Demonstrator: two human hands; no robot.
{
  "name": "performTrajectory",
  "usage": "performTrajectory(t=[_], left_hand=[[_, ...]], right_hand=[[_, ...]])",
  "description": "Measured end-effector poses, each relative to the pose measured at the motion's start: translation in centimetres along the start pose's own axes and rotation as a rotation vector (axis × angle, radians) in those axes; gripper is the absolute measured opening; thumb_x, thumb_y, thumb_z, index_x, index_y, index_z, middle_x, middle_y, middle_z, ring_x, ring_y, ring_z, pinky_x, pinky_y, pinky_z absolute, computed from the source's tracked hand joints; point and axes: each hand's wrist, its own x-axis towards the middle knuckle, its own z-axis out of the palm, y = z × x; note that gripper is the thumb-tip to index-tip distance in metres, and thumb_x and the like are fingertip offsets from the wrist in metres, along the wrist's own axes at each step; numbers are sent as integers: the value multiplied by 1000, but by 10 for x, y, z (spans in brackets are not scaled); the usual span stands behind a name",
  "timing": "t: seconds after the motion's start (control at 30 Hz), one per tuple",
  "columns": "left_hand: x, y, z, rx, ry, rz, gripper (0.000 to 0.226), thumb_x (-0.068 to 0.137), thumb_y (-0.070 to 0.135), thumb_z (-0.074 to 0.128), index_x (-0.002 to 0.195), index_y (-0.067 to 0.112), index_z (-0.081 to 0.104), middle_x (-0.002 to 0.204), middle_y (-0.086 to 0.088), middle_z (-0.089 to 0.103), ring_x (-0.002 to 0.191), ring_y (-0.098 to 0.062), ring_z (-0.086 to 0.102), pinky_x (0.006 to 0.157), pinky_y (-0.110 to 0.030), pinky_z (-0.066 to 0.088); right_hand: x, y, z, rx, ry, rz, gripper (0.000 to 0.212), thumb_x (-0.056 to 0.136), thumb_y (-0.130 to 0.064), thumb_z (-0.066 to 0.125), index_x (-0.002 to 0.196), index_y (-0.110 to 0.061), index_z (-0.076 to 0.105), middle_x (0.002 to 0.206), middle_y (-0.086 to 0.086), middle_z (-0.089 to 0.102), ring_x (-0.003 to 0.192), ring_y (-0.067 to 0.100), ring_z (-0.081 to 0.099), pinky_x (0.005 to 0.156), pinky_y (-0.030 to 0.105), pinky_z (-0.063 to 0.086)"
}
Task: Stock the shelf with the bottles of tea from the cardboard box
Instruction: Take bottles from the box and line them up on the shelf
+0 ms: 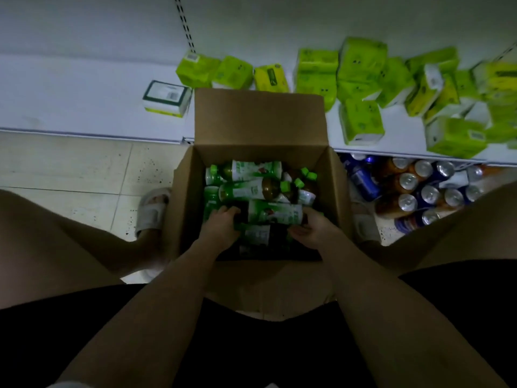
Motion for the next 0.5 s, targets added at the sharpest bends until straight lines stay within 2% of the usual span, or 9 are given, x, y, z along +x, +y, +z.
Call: performTrajectory(t=[0.13,0.2,0.33,0.4,0.5], left_hand=[[15,-6,7,143,-55,9,66,87,28,66,145,23,35,144,-7,40,132,-31,37,102,-52,42],[20,-7,13,171,-99,4,68,86,31,66,145,22,33,144,-8,39,132,-32,36,102,-52,41],[31,-15,33,205,-180,42,73,86,36,67,147,19,31,148,-10,36,135,-33,33,104,-51,38],[37,-17,42,197,-189,70,75,84,35,69,147,17,33,150,-10,36,138,-34,29,107,-50,37],[42,-15,53,199,-170,73,74,83,34,70,146,16,36,149,-10,39,140,-35,27,107,-52,37]], right_hand=[[16,2,7,41,10,-18,40,94,-25,57,132,-13,55,138,14,52,118,28,53,96,39,49],[22,8,9,39,54,-40,44,94,-31,57,133,-11,53,134,14,53,103,25,56,92,37,51],[38,9,12,123,130,-26,54,86,-40,67,130,-10,56,119,11,58,94,23,57,73,33,53],[42,9,13,124,157,-16,60,83,-43,70,131,-9,56,124,12,60,95,24,59,66,31,52],[45,11,13,128,201,8,66,81,-41,73,134,-8,52,128,14,59,104,26,59,64,30,53]])
